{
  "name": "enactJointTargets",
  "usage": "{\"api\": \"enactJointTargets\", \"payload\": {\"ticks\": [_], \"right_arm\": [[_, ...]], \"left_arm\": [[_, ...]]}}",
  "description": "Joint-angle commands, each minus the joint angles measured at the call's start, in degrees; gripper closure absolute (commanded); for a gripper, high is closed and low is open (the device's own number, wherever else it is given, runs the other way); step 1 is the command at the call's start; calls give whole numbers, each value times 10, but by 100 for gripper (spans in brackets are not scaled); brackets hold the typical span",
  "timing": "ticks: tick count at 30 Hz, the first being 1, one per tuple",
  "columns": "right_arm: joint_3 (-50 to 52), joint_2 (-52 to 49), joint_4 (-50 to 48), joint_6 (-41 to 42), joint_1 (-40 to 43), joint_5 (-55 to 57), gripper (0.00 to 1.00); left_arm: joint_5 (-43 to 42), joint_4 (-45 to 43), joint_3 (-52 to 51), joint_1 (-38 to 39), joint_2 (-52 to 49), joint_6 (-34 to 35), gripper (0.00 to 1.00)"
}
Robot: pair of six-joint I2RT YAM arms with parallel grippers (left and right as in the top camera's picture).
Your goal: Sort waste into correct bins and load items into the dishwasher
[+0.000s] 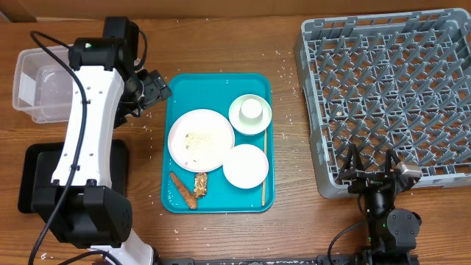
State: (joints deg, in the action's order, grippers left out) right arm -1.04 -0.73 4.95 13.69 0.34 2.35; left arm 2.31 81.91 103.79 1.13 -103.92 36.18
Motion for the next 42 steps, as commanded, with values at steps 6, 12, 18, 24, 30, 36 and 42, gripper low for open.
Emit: {"api": "enactJointTargets", "payload": {"ticks": [6, 12, 18, 24, 30, 36, 42], "right_arm": [[6, 5, -113, 190, 0, -254, 0], [6, 5, -258, 476, 0, -292, 0], [4, 5, -359, 590, 0, -187, 0], [-103, -35, -360, 531, 1, -159, 0], [-360, -207, -210, 256, 0, -250, 0], [-674, -468, 32, 89, 0, -377, 0], [-946, -722, 316, -52, -71, -339, 0]], "left_arm": [[-13, -51, 10, 1, 1, 16, 0], [-13, -59, 10, 1, 1, 16, 0], [-13, -55, 10, 1, 1, 16, 0], [-12, -56, 10, 0, 1, 16, 0], [31, -66, 10, -8, 1, 16, 0], [57, -54, 10, -12, 1, 11, 0], [58, -53, 10, -12, 1, 11, 0]]}}
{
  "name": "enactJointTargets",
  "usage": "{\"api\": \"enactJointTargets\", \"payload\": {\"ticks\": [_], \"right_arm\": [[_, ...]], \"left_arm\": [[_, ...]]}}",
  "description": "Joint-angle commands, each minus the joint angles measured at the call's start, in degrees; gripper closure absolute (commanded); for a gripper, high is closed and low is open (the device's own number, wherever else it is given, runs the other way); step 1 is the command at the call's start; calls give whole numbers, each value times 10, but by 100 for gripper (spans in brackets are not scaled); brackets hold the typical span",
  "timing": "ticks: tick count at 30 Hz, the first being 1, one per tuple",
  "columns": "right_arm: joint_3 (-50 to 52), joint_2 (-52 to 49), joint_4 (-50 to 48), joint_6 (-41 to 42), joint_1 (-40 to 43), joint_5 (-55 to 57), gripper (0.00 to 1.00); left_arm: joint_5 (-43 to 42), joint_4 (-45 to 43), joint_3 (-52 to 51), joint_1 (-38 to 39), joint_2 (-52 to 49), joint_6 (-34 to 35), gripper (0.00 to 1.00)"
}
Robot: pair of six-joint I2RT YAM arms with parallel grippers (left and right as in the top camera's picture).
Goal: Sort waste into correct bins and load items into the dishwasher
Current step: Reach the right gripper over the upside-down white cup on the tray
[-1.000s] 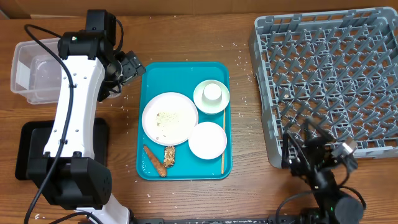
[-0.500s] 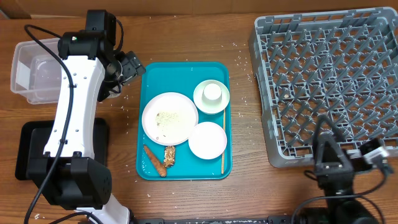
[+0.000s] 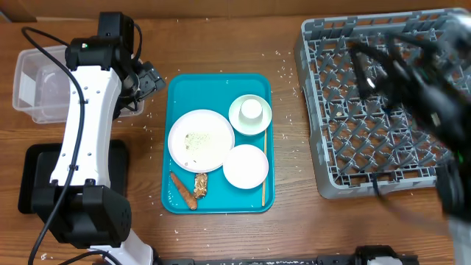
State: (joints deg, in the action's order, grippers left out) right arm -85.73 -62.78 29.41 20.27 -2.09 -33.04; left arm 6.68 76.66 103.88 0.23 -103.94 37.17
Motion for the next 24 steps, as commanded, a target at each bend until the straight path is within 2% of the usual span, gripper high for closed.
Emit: {"api": "enactJointTargets", "payload": {"ticks": [1, 5, 12, 15, 19, 24], "right_arm": [[-121, -127, 100, -125, -62, 40, 0], [-191, -233, 210, -160, -143, 185, 0], [-197, -358, 301, -175, -261, 373, 0], [-197, -398, 327, -175, -283, 362, 0], [-196, -435, 340, -175, -302, 295, 0], [-190, -448, 301, -174, -304, 246, 0]], "left_arm": [[14, 0, 10, -3, 1, 1, 0], [14, -1, 10, -3, 1, 1, 0], [14, -1, 10, -3, 1, 1, 0], [14, -1, 10, -3, 1, 1, 0], [14, -1, 10, -3, 1, 1, 0], [14, -1, 10, -3, 1, 1, 0]]}}
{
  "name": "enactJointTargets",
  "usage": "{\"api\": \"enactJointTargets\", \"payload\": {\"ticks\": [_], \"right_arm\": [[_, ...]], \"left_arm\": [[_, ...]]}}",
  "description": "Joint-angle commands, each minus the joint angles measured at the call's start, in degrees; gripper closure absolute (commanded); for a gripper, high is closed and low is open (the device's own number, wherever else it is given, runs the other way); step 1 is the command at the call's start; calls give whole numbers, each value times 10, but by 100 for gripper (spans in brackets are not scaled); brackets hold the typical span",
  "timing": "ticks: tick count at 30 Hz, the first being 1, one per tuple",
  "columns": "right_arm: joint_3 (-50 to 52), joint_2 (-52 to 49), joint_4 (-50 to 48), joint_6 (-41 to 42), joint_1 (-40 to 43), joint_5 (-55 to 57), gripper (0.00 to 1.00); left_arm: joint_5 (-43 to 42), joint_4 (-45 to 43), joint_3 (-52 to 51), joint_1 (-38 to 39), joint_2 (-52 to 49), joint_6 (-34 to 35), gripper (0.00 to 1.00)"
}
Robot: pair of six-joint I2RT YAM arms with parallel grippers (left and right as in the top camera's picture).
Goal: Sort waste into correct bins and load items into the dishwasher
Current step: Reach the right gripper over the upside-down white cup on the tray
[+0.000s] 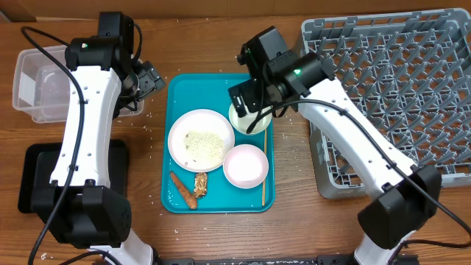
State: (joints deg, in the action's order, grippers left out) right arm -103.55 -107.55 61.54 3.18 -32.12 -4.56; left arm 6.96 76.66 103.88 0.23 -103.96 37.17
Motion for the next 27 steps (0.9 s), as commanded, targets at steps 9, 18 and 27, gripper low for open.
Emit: {"api": "enactJointTargets", "payload": {"ticks": [9, 18, 27], "right_arm": [[4, -69, -50, 77, -4, 54, 1], [4, -125, -49, 136, -4, 82, 7], [9, -148, -27, 177, -5, 83, 10]], "left_arm": [[11, -1, 10, -3, 2, 1, 0], [11, -1, 10, -3, 2, 1, 0], [11, -1, 10, -3, 2, 1, 0]]}}
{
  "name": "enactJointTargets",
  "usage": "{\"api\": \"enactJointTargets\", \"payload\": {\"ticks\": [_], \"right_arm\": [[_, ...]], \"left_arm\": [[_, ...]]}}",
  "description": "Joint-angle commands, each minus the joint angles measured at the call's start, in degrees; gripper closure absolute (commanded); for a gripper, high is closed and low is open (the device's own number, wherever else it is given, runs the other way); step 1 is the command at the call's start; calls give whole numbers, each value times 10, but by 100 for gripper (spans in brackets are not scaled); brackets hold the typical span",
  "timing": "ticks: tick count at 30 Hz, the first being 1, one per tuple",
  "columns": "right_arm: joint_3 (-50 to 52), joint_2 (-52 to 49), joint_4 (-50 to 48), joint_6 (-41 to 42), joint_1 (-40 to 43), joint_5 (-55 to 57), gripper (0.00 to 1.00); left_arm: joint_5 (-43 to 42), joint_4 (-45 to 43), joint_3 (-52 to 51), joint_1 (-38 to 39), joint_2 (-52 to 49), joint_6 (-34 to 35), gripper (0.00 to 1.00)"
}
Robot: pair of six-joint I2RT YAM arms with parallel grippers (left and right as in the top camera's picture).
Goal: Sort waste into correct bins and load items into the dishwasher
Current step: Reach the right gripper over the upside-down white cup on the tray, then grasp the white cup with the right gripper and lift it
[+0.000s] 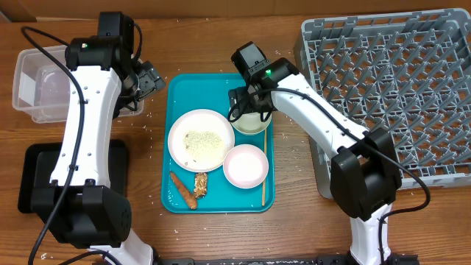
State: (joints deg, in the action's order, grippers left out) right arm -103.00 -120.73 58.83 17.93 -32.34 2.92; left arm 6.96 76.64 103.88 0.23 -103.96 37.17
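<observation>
A teal tray [180, 92] holds a large white plate [200, 140] with rice crumbs, a small white dish [245, 166], a white bowl [259, 125] with a cup in it, a carrot piece [182, 190], a brown scrap [200, 184] and a chopstick [264, 177]. My right gripper [247, 109] points down onto the bowl and cup, its fingers apart and partly hiding the cup. Whether they touch it cannot be told. My left gripper [152, 78] hovers open and empty off the tray's far left corner. The grey dish rack [390, 88] stands at the right.
A clear plastic container [33, 85] sits at the far left, close to my left gripper. A black bin [37, 177] lies at the near left beneath the left arm. Rice grains are scattered over the wooden table around the tray.
My right arm has shifted: its wrist now sits over the tray's far edge and the gripper points more steeply down at the bowl and cup. The left arm has not moved.
At first my right arm was folded at the table's front by the rack, with the left gripper at the tray's far left corner. Then the right arm was a blur over the rack and the left had drawn back slightly. Later the right gripper was over the bowl, where it stays.
</observation>
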Motion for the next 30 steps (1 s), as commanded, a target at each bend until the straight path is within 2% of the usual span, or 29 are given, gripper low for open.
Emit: {"api": "enactJointTargets", "payload": {"ticks": [1, 14, 18, 27, 30], "right_arm": [[3, -19, -3, 31, -2, 9, 10], [3, -30, -1, 31, -2, 9, 18], [3, -30, -12, 31, -2, 9, 26], [3, -31, -1, 31, -2, 9, 28], [3, -31, -2, 31, -2, 9, 39]], "left_arm": [[11, 0, 10, -3, 2, 1, 0], [11, 0, 10, -3, 2, 1, 0], [11, 0, 10, -3, 2, 1, 0], [11, 0, 10, -3, 2, 1, 0], [11, 0, 10, -3, 2, 1, 0]]}}
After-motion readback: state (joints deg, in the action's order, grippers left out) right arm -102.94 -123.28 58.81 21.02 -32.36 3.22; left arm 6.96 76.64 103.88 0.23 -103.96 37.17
